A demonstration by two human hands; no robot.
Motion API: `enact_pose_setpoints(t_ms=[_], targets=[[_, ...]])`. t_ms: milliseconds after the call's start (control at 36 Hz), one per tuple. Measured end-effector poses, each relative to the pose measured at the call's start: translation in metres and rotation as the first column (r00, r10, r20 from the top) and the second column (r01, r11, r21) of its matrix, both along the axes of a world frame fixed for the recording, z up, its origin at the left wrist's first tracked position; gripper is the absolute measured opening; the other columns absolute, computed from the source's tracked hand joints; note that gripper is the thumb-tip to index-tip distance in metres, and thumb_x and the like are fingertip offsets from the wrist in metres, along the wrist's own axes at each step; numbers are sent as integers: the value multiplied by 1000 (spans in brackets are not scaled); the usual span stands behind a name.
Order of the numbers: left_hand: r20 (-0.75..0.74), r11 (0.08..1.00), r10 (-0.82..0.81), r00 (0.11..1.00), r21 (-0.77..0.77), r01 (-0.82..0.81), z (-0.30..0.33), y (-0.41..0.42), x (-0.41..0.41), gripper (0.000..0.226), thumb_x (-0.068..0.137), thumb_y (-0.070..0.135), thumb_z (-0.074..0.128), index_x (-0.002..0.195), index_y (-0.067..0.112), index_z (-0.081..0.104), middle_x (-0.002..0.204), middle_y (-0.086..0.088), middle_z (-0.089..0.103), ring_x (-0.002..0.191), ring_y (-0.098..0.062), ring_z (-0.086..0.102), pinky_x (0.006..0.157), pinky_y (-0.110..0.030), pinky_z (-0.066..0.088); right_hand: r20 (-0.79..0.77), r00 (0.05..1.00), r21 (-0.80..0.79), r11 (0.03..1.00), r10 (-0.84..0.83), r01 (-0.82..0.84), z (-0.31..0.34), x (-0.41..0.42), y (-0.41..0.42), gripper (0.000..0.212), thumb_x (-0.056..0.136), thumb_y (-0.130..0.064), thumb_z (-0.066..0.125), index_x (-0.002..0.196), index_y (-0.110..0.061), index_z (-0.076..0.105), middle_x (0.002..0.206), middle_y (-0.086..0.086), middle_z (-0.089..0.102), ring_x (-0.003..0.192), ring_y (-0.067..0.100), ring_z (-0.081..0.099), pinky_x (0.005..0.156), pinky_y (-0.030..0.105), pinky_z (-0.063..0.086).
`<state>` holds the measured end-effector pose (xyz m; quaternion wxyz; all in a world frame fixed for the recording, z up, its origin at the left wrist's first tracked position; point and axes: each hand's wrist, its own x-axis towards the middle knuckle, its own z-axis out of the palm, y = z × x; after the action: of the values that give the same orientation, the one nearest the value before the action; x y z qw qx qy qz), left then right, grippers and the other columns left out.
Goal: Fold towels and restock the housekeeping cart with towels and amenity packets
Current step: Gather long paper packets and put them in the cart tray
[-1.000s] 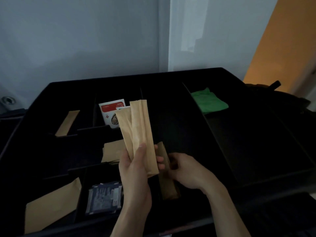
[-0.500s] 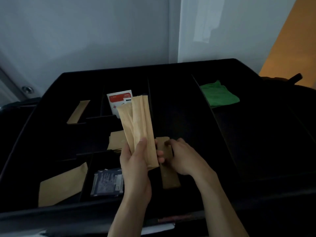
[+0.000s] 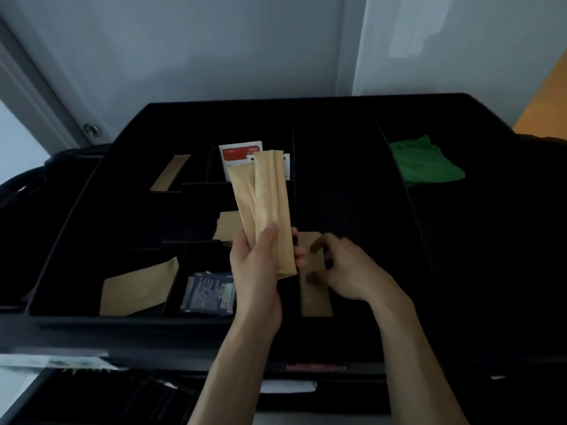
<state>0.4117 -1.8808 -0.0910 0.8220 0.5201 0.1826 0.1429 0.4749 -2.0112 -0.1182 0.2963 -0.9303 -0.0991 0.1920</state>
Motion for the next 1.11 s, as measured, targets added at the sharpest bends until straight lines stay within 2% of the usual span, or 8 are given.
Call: enact_pose_setpoints(t_ms=[167, 278, 444, 528, 778, 944, 1028, 1111], targets=[[20, 999, -18, 1000, 38, 17, 7, 17, -2, 20, 100, 22, 58, 118, 14, 61, 91, -11, 75, 61, -21, 67, 53, -30, 54, 136, 991, -27, 999, -16, 20, 15, 12, 1, 52, 91, -43, 66, 136, -27, 48, 130, 4, 39, 123, 23, 48, 99, 34, 46], [50, 996, -29, 998, 91, 24, 20, 43, -6, 21, 98, 26, 62, 116, 17, 63, 85, -9, 71, 67, -23, 67, 57, -31, 54, 346, 921, 338, 939, -181, 58, 54, 20, 24, 45, 93, -45, 63, 131, -22, 59, 120, -3, 60, 100, 9, 61, 88, 29, 49], [115, 988, -76, 990, 143, 60, 36, 80, -8, 29, 95, 28, 68, 122, 17, 65, 108, -15, 73, 93, -30, 72, 76, -42, 60, 90, 980, 705, 683, 178, -189, 102, 19, 94, 35, 97, -45, 58, 106, -15, 73, 99, 2, 76, 93, 17, 73, 80, 33, 60], [136, 976, -121, 983, 197, 93, 40, 104, -8, 28, 94, 27, 70, 119, 17, 67, 105, -15, 74, 86, -27, 72, 68, -35, 58, 126, 988, 726, 671, 84, -150, 101, 25, 124, 10, 93, -33, 67, 101, -30, 70, 94, -13, 76, 87, 1, 71, 72, 19, 55], [54, 947, -171, 984, 284, 149, 33, 175, -2, 20, 102, 28, 55, 110, 26, 73, 101, -4, 76, 89, -17, 74, 68, -24, 56, -11, 997, 779, 626, 75, -38, 84, 45, 174, 20, 87, -22, 75, 106, -15, 72, 90, 0, 77, 69, 6, 68, 55, 19, 49], [28, 916, -303, 953, 283, 283, 32, 201, 13, 27, 99, 22, 62, 125, 23, 57, 103, -12, 74, 80, -34, 73, 68, -40, 61, -91, 986, 725, 688, 140, -31, 82, 56, 203, 25, 89, -24, 73, 111, -12, 70, 98, -2, 77, 84, 13, 74, 62, 21, 54], [-1, 827, -302, 953, 497, 262, 31, 211, 25, 45, 99, 3, 52, 134, 31, 50, 92, -5, 72, 67, -20, 68, 58, -30, 55, -136, 971, 731, 682, 196, -35, 85, 60, 217, 37, 91, -29, 69, 116, -2, 66, 103, 6, 76, 95, 17, 73, 71, 27, 59], [-67, 561, -196, 978, 811, 168, 29, 225, 37, 71, 94, -6, 44, 150, 37, 35, 106, -6, 58, 84, -15, 64, 72, -25, 54, -156, 968, 774, 634, 197, -4, 90, 66, 229, 45, 93, -39, 64, 111, 2, 68, 108, 15, 74, 105, 23, 70, 84, 36, 60]])
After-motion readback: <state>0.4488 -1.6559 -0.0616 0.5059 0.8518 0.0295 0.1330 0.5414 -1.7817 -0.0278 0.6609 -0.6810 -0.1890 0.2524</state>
